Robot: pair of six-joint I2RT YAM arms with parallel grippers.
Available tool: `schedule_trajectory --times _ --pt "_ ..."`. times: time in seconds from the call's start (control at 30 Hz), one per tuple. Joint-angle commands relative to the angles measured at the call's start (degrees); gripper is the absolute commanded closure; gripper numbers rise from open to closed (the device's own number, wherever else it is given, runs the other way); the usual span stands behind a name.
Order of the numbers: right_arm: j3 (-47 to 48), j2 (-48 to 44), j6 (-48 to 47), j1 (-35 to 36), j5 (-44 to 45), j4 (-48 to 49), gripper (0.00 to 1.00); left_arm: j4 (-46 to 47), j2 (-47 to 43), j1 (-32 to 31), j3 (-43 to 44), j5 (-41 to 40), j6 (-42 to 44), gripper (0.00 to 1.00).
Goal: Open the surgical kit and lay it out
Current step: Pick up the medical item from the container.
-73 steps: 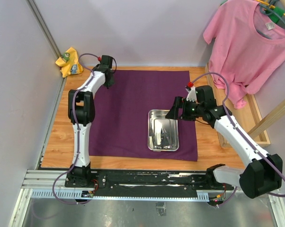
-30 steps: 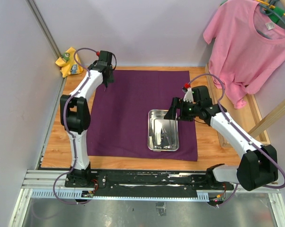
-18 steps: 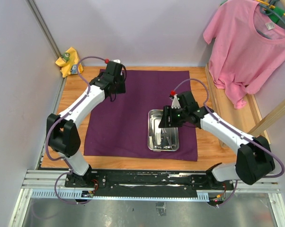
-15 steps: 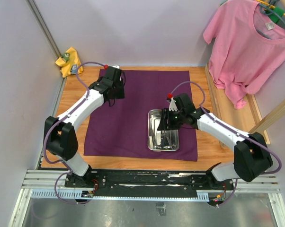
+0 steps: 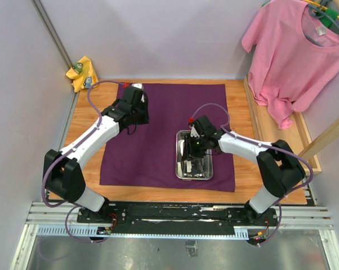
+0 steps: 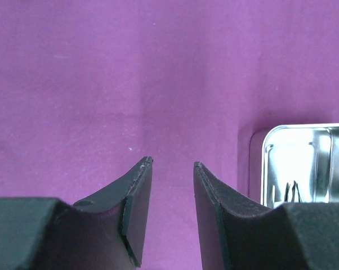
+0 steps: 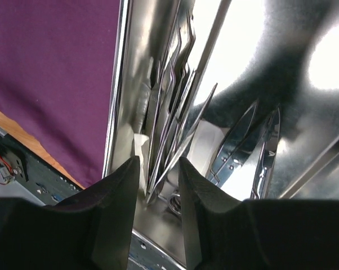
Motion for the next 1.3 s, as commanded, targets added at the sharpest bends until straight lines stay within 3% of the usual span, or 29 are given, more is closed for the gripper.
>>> schedule_trajectory --times 0.0,0.53,0.7,0.8,1.1,1.2,1.27 --pt "3.1 2.6 1.0 1.0 2.5 1.3 0.65 1.6 -0.9 -0.4 -0.6 0.7 0.1 0.60" --pt "5.4 8.5 1.2 2.4 4.8 0.7 0.76 3.3 -0.9 -0.4 -2.1 2.6 0.2 0.60" --pt "6.1 8.7 0.8 2.4 5.0 0.1 0.86 3.6 -0.8 -0.5 -2.2 2.8 0.2 0.61" --pt "6.3 8.2 0.5 2.4 5.2 -0.3 0.99 3.6 -0.7 -0.5 -2.3 2.9 0.2 0.61" --pt "7.5 4.9 -0.2 2.5 6.2 -2.2 0.98 3.5 -1.5 -0.7 -2.9 2.8 0.2 0.61" --pt "8.0 4.7 -0.2 2.5 5.8 -2.4 0.82 3.5 -1.5 -0.7 -3.0 2.9 0.1 0.61" --pt "8.7 5.0 -0.4 2.8 6.2 -2.9 0.78 3.5 -1.6 -0.7 -3.1 2.9 0.1 0.61"
